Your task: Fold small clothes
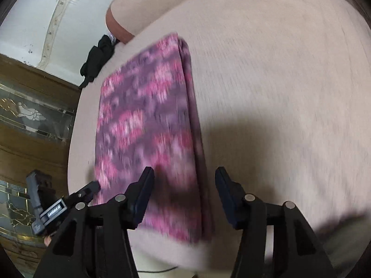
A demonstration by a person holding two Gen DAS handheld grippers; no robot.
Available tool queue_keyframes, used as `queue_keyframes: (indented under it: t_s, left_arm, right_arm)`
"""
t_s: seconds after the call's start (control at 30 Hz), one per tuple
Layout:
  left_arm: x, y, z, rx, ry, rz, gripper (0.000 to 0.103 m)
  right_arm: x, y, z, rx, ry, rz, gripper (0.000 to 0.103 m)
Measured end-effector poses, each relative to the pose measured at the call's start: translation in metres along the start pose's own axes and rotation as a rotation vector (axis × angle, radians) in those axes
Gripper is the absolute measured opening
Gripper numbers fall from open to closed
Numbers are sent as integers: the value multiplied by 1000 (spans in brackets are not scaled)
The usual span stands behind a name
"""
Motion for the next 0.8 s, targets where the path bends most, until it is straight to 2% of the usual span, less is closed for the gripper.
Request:
queue_keyframes:
  t_s: [0.03, 0.07, 0.1, 0.13, 0.17, 0.27, 0.3, 0.37, 0.43, 0.47, 0.5, 0.53, 0.6, 0.7, 0.77, 0.8]
  left_arm:
    - [1, -2, -4, 1, 12, 6, 63]
    - [3, -2, -4, 5, 16, 17, 57]
    - [3, -1, -6, 4, 14, 32, 34]
    - [3, 1, -8, -6, 12, 37, 14]
    - [2, -4, -11, 7, 12, 37, 14]
    - [7, -26, -16, 96, 60, 73, 10]
    - [6, -26, -23, 105, 77, 111, 10]
    - [3, -14, -28, 75, 120, 169, 10]
    - [6, -13, -28, 81, 148, 194, 14]
    - [8, -18, -27, 87, 142, 171, 14]
    - [8, -21, -27, 88, 133, 152, 22]
    - [5, -24, -26, 82, 113, 133, 37]
    - [-4, -26, -26, 73, 46, 84, 49]
    - [-15, -27, -22, 56, -40, 5, 49]
    - [-14, -20, -23, 6, -68, -79, 49]
    - [-11, -16, -25, -15, -72, -104, 49]
  right_arm:
    - [-2, 0, -7, -3, -12, -29, 53]
    - [-3, 2, -10, -8, -26, -63, 46]
    - [-2, 5, -13, -22, -37, -82, 29]
    - [-1, 8, -15, -39, -48, -106, 18]
    - [-4, 9, -17, -33, -52, -119, 6]
    - [-9, -4, -19, 10, -76, -142, 6]
    - [-5, -3, -22, 10, -69, -159, 6]
    - [5, 7, -24, -20, -42, -186, 6]
    - [3, 6, -22, -15, -40, -181, 6]
    - [3, 4, -24, -13, -41, -182, 8]
    - [3, 2, -25, -14, -35, -178, 15]
    - [3, -2, -29, -12, -17, -162, 22]
    - [6, -11, -37, 3, 12, -131, 60]
    - [11, -17, -48, -2, 47, -82, 62]
    - [4, -12, -47, -14, 30, -53, 62]
    - [2, -8, -47, -24, 24, -48, 57]
Point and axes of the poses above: each gripper's, at about its wrist camera, not at the fingertips, and y roughly the way its jaws point, x to its right, z to its top, the point moved 6 cm from there along y, roughly the way its jaws point, and after that the axes turned 2 degrees about z, right-handed, at the moved point
